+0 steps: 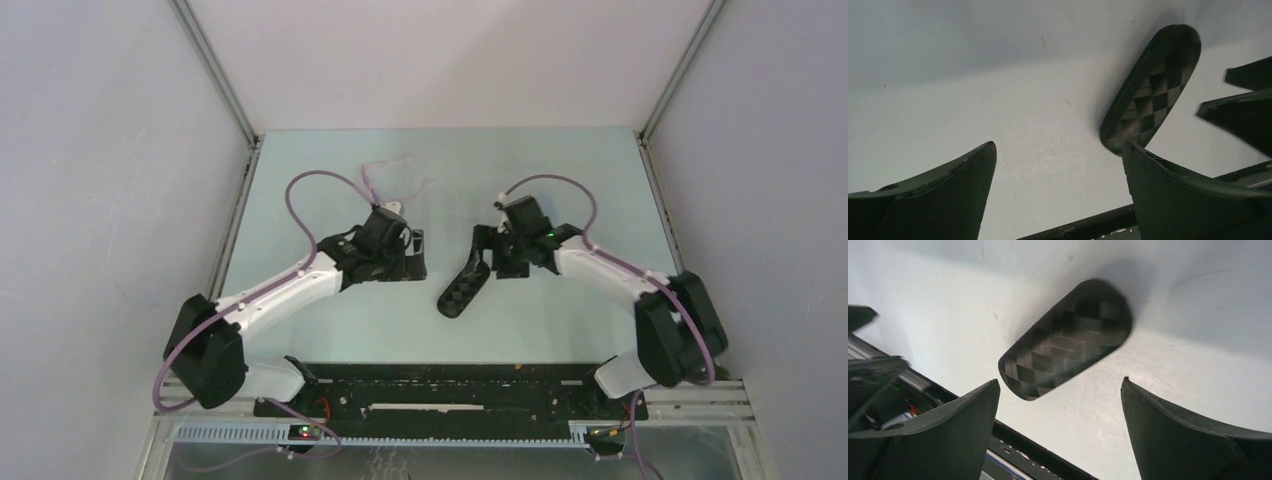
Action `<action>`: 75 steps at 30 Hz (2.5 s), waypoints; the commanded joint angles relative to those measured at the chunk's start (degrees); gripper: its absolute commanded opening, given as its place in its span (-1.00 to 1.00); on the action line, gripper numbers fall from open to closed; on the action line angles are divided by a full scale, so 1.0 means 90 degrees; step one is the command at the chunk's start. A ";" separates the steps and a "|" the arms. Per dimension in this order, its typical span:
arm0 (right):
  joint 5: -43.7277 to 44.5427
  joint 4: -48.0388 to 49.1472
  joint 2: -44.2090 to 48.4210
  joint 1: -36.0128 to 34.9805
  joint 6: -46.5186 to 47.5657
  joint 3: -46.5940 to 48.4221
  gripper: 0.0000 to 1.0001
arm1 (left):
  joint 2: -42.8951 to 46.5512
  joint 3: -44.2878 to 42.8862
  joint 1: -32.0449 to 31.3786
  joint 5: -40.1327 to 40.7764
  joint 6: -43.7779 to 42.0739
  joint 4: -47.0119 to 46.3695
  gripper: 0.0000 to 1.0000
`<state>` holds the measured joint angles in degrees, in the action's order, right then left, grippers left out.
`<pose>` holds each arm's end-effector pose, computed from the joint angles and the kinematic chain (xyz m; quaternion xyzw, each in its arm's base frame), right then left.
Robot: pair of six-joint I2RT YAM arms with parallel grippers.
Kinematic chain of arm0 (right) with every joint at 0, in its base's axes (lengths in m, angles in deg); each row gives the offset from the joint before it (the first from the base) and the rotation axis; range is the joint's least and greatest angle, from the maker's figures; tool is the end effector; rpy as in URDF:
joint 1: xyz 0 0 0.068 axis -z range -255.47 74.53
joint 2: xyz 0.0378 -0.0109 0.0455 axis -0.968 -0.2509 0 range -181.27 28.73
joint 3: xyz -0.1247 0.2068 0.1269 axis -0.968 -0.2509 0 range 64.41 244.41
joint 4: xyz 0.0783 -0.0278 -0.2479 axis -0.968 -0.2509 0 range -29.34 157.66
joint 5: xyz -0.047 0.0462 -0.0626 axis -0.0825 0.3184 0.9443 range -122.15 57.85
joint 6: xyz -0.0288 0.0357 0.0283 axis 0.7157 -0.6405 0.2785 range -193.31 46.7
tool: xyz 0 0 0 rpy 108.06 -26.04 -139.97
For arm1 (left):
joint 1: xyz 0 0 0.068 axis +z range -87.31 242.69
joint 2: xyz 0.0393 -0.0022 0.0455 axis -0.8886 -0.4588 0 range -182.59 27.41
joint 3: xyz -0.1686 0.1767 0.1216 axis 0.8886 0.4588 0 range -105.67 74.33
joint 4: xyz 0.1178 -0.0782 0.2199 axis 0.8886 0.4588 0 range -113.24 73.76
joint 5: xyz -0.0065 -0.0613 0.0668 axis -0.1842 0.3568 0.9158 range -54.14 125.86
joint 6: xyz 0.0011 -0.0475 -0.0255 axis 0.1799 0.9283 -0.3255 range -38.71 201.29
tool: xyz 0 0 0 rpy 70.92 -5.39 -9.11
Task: Organize the sunglasses
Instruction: Adjust the sunglasses case at the center of the board, then pick up the sunglasses case from the center of the board.
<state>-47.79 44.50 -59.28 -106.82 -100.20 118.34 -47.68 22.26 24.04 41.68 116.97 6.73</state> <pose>0.2564 0.1674 0.1988 -0.0753 0.9483 0.2500 0.1805 0.2107 -0.1638 0.2407 0.0085 0.9472 -0.1531 0.2817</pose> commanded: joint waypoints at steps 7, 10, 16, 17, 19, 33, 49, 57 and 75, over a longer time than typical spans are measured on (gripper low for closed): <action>0.0367 -0.0133 0.2430 0.2367 -0.0964 -0.1212 0.99 | -0.1428 -0.1828 -0.1331 0.0803 -0.1069 0.0078 1.00; 0.0296 -0.0233 0.2815 0.2787 -0.0904 -0.1472 0.99 | -0.1839 -0.2240 -0.1358 -0.0087 -0.2048 0.0327 1.00; 0.0077 -0.0324 0.3085 0.2995 -0.0728 -0.1637 0.99 | -0.2273 -0.2504 -0.1389 -0.1059 -0.2823 0.0468 1.00; 0.0060 -0.0326 0.3098 0.2995 -0.0723 -0.1653 0.99 | -0.2395 -0.2585 -0.1389 -0.1182 -0.2897 0.0517 1.00; 0.0062 -0.0337 0.3090 0.3000 -0.0740 -0.1661 0.99 | -0.2673 -0.2796 -0.1398 -0.1334 -0.2955 0.0666 1.00; 0.0007 -0.0350 0.3054 0.2995 -0.0719 -0.1659 0.99 | -0.3741 -0.3421 -0.1505 -0.0813 -0.2954 0.0594 0.97; -0.0049 -0.0205 0.2952 0.2995 -0.0742 -0.1738 0.99 | -0.4100 -0.3449 -0.1527 -0.0666 -0.2793 0.0449 0.66; -0.0126 -0.0137 0.2898 0.2987 -0.0769 -0.1752 0.99 | -0.4131 -0.3464 -0.1527 -0.0667 -0.2734 0.0354 0.14; -0.3800 0.3630 0.2709 0.3008 -0.2327 -0.2125 0.99 | -0.1214 -0.0394 0.0566 -0.4955 0.1098 -0.4637 -0.56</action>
<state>-68.59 54.97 -33.38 -79.39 -111.32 101.90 -64.18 13.50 27.21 8.06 113.19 -15.58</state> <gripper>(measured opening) 0.993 0.638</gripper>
